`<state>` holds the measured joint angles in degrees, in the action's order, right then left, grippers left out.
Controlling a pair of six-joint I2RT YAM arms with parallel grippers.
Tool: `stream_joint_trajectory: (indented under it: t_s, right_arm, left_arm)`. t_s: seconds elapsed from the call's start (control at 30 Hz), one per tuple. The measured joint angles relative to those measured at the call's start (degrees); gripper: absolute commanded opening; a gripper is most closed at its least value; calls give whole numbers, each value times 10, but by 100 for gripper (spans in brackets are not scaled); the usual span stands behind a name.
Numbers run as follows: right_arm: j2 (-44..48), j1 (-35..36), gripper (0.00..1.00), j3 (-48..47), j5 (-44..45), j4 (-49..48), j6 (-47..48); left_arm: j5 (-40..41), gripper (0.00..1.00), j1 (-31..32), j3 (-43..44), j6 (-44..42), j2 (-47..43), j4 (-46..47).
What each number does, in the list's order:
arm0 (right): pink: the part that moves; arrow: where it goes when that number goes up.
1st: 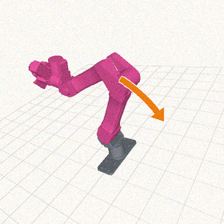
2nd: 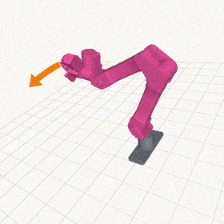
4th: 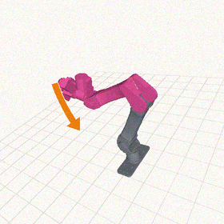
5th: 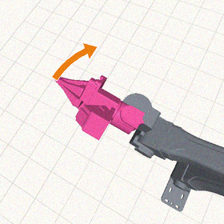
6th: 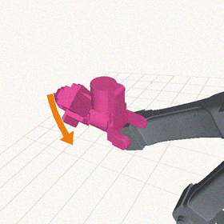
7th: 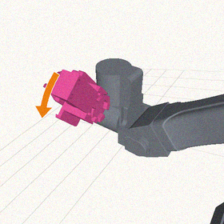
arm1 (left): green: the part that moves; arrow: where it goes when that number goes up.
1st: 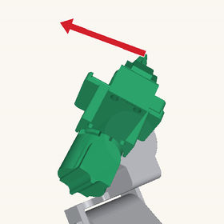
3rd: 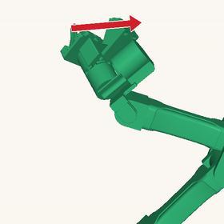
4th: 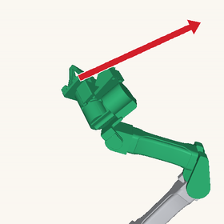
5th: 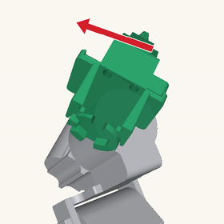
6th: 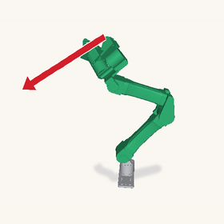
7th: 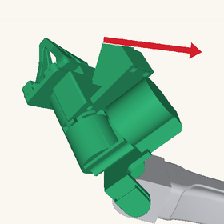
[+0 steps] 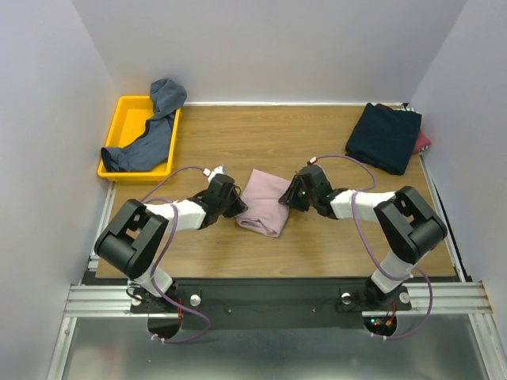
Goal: Fold and stack the tank tops
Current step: Neatly place the folded tank top to the corner
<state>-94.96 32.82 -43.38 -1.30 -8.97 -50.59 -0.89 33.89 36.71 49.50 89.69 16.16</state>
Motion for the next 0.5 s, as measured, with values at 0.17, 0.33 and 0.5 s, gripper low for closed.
stream_joint_trajectory:
  t_s: [0.17, 0.33, 0.5]
  right_arm:
    - [-49, -2, 6, -71, 48, 28, 50]
    - [-100, -22, 1, -162, 77, 84, 147]
    - [-168, -79, 0, -278, 108, 138, 265]
  left_arm:
    - [-28, 24, 2, 2, -15, -30, -40]
    - [-50, 26, -9, 84, -60, -98, -132]
    - [-79, 26, -45, 180, -107, -163, -167]
